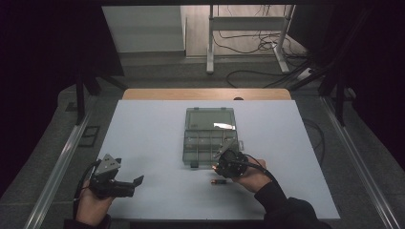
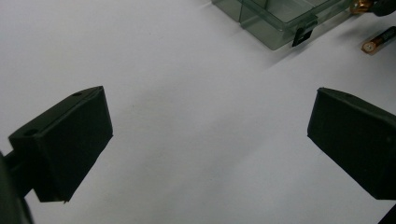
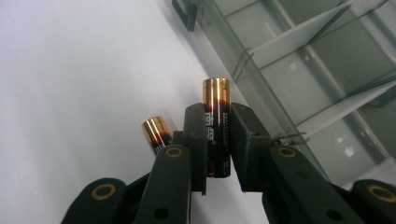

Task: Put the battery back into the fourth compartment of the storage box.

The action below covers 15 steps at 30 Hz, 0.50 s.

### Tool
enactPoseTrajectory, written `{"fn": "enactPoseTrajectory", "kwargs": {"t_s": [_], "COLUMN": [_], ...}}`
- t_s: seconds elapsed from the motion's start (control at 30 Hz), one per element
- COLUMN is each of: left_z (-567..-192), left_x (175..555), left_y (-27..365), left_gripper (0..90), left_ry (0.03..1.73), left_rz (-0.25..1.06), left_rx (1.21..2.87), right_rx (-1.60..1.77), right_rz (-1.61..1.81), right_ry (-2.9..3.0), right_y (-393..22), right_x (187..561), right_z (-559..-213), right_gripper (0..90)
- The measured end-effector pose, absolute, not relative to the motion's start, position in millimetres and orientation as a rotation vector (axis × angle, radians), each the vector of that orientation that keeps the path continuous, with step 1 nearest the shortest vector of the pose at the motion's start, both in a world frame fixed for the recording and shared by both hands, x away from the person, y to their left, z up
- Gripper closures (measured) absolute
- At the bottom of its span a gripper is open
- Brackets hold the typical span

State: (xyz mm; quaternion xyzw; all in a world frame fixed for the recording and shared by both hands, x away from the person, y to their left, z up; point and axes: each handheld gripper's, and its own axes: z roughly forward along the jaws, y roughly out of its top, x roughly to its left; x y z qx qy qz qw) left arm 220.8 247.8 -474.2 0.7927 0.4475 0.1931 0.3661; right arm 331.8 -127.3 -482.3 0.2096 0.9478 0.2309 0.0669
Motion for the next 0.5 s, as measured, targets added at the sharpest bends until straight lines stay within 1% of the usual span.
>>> {"fn": "enactPoseTrajectory", "kwargs": {"t_s": [0.5], "left_z": [-475], "left_x": [221], "left_y": [248], "left_gripper": [0.3], "left_ry": [1.152], "left_rz": [0.5], "left_rx": [2.036], "right_rx": [0.712], "right_rz": [0.806], "right_ry": [2.792], "right_y": [-145], "right_x": [335], "right_z": [-464], "right_gripper": [76.3]}}
